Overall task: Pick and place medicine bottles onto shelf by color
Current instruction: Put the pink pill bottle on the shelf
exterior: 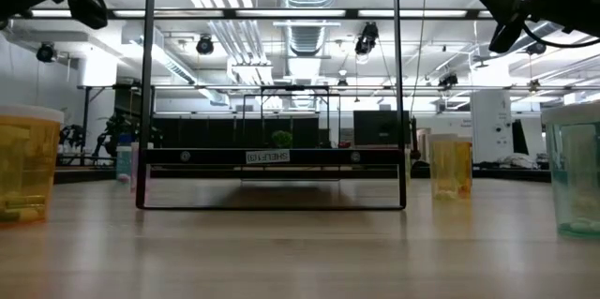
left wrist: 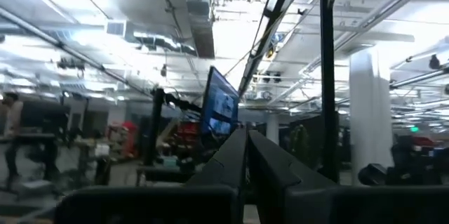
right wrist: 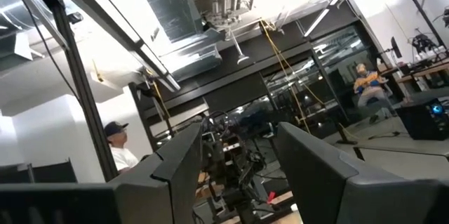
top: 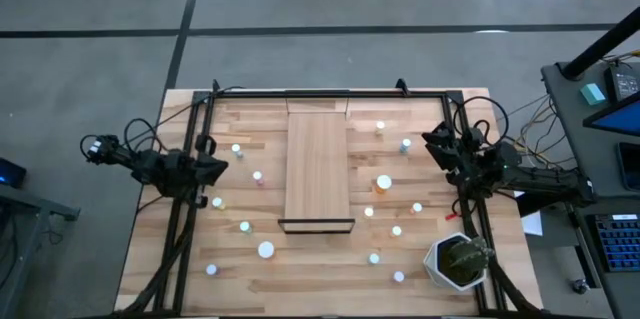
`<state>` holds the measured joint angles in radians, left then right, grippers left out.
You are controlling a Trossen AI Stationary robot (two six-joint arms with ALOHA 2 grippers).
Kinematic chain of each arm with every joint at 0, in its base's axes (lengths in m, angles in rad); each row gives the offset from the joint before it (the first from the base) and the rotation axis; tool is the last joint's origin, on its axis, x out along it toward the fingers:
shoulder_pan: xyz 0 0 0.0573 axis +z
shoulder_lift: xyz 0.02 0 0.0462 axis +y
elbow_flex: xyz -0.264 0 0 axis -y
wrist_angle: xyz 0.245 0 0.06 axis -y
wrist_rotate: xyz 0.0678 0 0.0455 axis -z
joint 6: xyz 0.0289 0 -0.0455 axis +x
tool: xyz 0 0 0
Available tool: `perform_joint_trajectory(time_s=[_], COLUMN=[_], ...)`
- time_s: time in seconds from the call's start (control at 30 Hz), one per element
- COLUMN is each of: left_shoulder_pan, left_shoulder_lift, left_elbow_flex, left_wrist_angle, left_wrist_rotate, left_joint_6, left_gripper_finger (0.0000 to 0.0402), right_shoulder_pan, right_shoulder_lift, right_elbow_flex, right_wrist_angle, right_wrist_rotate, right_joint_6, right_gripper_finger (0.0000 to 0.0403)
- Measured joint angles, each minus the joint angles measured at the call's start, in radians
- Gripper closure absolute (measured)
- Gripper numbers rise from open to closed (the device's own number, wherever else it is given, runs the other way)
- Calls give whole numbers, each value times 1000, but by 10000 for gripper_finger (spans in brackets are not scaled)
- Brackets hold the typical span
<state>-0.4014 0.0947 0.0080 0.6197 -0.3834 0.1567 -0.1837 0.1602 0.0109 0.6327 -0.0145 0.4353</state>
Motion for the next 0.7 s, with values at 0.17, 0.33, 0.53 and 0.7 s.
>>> perform_joint_trajectory(time_s=[0.17, 0.33, 0.53, 0.7], left_shoulder_pan=[0, 0, 0, 1], left_shoulder_lift=[2, 24, 46, 43], left_elbow_flex=[0, 0, 2, 10], left_wrist_angle=[9, -1, 4, 10], left_wrist_rotate=[-46, -159, -241, -260], left_joint_6=[16, 18, 77, 144], left_gripper_finger=[402, 402, 402, 402], right_shoulder_pan=[0, 0, 0, 0], right_shoulder_lift=[8, 11, 18, 68], right_elbow_flex=[0, 0, 0, 21], right_wrist_angle=[-6, -4, 1, 6], right_wrist_rotate=[6, 71, 95, 95], right_joint_6=[-1, -87, -188, -247], right_gripper_finger=[225, 225, 225, 225])
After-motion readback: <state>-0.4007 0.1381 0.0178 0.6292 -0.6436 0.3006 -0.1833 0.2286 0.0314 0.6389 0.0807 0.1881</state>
